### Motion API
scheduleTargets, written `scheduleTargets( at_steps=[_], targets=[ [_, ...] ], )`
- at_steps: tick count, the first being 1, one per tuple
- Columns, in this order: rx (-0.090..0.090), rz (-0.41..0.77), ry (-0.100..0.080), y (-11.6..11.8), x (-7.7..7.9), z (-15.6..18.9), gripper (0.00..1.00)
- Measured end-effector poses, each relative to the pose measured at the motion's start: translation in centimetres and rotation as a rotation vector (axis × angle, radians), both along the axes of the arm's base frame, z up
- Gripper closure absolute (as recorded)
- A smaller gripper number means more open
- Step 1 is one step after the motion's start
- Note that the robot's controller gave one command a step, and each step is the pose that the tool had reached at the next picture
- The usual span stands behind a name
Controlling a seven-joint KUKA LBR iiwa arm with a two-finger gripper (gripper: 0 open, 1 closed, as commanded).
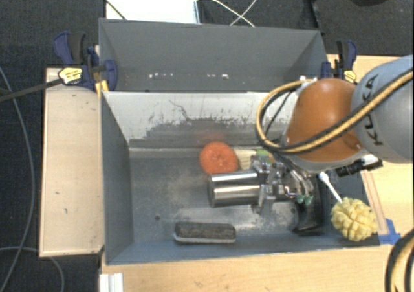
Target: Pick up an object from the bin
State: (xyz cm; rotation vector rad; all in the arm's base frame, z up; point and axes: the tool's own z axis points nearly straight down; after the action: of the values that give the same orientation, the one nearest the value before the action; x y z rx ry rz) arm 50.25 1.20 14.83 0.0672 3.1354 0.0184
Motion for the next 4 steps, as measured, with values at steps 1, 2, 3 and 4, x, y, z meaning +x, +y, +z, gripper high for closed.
scheduleTargets(
  at_steps=[1, 2, 3, 4],
  targets=[
    [-0.001, -0.009, 0.014, -0.3, 0.8, 8.5, 1.0],
    [0.0, -0.006, 0.018, -0.3, -0.8, 14.1, 1.0],
    [-0.001, -0.024, 0.034, -1.1, -0.3, 4.0, 1.0],
    [-0.001, -0.029, 0.009, -1.4, -1.3, -0.3, 1.0]
  ],
)
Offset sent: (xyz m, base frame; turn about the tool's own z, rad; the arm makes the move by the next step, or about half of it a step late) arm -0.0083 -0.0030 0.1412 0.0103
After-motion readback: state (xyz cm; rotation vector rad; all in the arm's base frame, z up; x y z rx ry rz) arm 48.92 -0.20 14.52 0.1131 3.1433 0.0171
